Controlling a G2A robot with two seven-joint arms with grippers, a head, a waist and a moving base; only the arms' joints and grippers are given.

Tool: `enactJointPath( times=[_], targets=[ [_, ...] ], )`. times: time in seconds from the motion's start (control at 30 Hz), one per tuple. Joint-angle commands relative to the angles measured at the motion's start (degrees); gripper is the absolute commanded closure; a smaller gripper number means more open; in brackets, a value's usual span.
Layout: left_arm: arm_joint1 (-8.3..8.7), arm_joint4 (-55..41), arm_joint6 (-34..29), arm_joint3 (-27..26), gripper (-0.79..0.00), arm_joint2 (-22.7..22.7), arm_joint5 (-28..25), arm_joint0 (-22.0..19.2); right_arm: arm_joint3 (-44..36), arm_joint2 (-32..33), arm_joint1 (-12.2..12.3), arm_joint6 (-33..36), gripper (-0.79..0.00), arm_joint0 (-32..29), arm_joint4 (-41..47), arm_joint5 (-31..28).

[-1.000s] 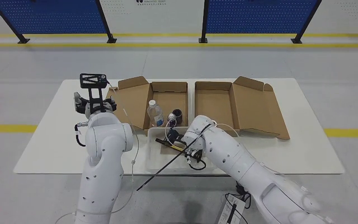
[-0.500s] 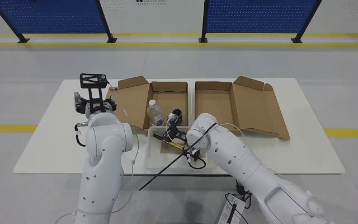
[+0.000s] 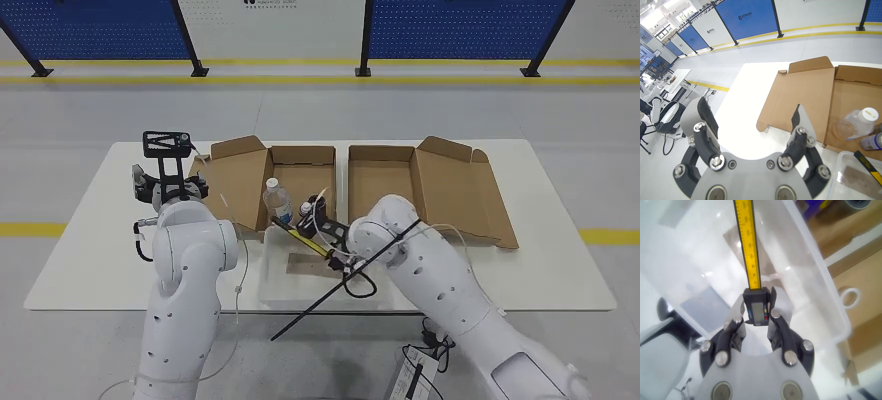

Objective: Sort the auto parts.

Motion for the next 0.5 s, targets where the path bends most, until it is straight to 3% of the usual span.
enactJointPath(
  times=[0.0,0.47],
  targets=[
    [0.00,0.00,0.00,0.00,-0.785,0.00,0.00,0.00,-1.68,1.59,0.43,-0.16,0.000,-0.89,1.13,-0.13],
    [0.00,0.00,0.00,0.00,-0.785,0.00,0.00,0.00,-10.50,13.65,3.40,-5.11,0.000,-8.23,12.96,-1.90]
  ],
)
